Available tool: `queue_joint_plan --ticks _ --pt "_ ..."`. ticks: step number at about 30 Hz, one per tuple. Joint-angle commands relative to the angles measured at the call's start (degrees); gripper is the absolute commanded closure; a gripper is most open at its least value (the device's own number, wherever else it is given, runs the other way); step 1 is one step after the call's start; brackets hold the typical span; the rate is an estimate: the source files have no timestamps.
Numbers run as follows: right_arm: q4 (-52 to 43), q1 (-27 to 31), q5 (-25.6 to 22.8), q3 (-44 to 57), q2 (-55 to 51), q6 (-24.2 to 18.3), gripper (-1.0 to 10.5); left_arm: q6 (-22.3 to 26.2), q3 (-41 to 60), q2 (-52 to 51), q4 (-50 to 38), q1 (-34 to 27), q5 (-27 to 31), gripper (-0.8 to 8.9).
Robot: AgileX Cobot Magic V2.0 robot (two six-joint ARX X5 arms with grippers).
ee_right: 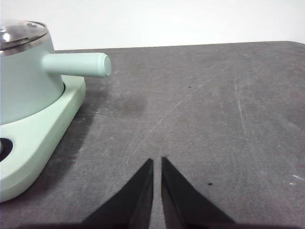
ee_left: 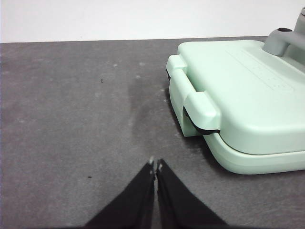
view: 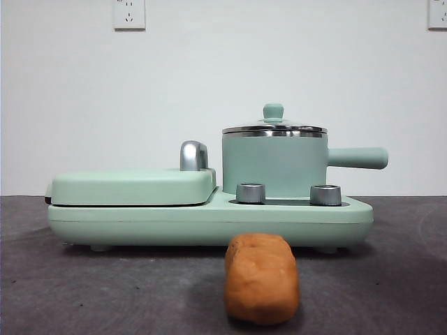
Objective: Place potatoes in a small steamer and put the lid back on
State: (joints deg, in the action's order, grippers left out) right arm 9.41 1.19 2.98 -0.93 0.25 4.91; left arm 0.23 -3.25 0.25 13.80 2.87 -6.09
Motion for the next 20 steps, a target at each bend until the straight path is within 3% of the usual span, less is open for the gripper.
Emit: queue_joint_plan --ticks 1,3,6,11,16,20 --pt "-0.6 0.1 0.0 0.3 0.0 0.3 9.2 -5.0 1.0 -0.1 0.0 0.0 -0.1 8.03" --pt "-0.6 0.1 0.0 0.3 0.0 0.8 9.2 -8.8 1.0 -0.1 -0.1 0.0 -0.1 8.03" --pt "-1.2 0.1 0.2 0.3 0.0 3.0 9.2 -10.5 1.0 -0.1 -0.2 0.0 -0.1 8.03" --pt "-2.4 0.0 6.4 -0.8 0.0 9.3 9.2 -14.9 0.7 0.0 -2.7 0.5 -0.4 8.03" --pt "0.6 0.0 6.3 -5.5 0.1 14.5 9.2 -15.3 -3.1 0.9 -3.4 2.1 -0.6 8.03" --pt "5.3 0.0 6.3 -12.9 2.1 17.8 9.2 -18.3 -9.0 5.0 -2.6 3.2 -0.6 8.03"
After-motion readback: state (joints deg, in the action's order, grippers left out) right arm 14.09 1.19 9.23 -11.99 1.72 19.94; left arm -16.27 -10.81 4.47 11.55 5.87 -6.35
